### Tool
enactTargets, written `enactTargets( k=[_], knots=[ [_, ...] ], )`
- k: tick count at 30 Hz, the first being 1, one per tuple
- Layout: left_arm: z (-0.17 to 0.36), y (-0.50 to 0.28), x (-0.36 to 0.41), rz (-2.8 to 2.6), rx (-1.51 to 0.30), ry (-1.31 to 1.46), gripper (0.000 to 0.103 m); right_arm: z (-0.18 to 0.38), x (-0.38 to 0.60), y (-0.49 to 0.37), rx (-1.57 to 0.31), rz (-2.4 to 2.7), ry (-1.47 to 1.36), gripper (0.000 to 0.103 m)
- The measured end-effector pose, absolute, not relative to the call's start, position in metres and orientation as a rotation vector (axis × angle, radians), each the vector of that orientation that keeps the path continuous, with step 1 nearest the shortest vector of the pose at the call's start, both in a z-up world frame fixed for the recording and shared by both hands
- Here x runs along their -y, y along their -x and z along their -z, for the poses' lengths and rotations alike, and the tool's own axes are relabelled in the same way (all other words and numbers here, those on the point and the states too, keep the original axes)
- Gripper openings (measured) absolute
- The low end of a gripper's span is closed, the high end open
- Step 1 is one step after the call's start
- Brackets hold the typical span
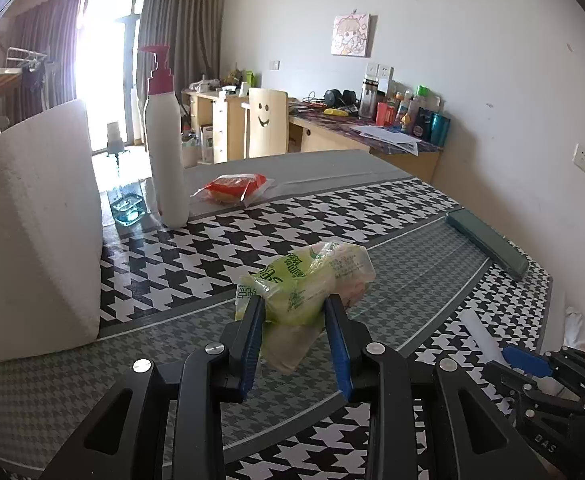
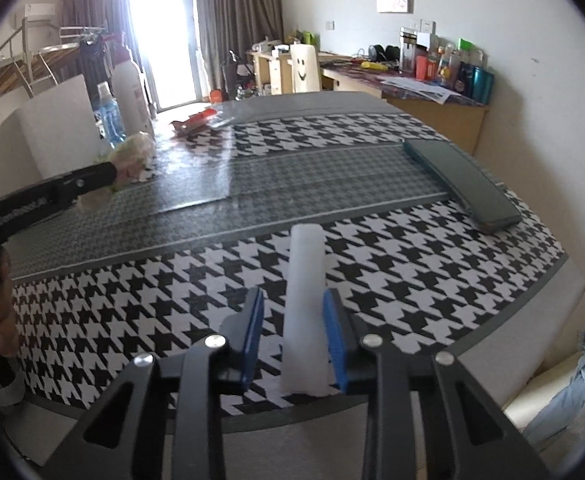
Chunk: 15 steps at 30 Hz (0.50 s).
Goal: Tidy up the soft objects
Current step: 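Close the right tool on the white foam stick while the left tool holds the bag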
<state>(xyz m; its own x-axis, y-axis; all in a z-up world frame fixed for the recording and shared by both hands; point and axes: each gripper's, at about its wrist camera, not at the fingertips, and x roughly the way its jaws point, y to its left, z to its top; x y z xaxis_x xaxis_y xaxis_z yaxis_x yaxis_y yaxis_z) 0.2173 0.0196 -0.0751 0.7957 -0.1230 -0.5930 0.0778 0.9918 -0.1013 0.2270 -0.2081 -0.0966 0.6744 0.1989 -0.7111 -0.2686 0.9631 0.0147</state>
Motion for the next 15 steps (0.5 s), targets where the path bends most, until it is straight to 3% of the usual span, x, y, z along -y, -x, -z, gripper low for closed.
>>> enactTargets(
  k=[6, 8, 15],
  knots=[
    [0.072, -0.213, -0.019, 0.107, -0.628, 0.071, 0.033, 0.1, 0.212, -0.229, -0.811, -0.254, 0.087, 0.034],
    [0.071, -0.211, -0.019, 0.107, -0.62, 0.071, 0.033, 0.1, 0.212, -0.23, -0.81, -0.249, 0.089, 0.022],
    [0.062, -0.204, -0.017, 0.115, -0.603, 0.069, 0.033, 0.092, 0.212, -0.225, -0.797, -0.28, 0.069, 0.014]
  ],
)
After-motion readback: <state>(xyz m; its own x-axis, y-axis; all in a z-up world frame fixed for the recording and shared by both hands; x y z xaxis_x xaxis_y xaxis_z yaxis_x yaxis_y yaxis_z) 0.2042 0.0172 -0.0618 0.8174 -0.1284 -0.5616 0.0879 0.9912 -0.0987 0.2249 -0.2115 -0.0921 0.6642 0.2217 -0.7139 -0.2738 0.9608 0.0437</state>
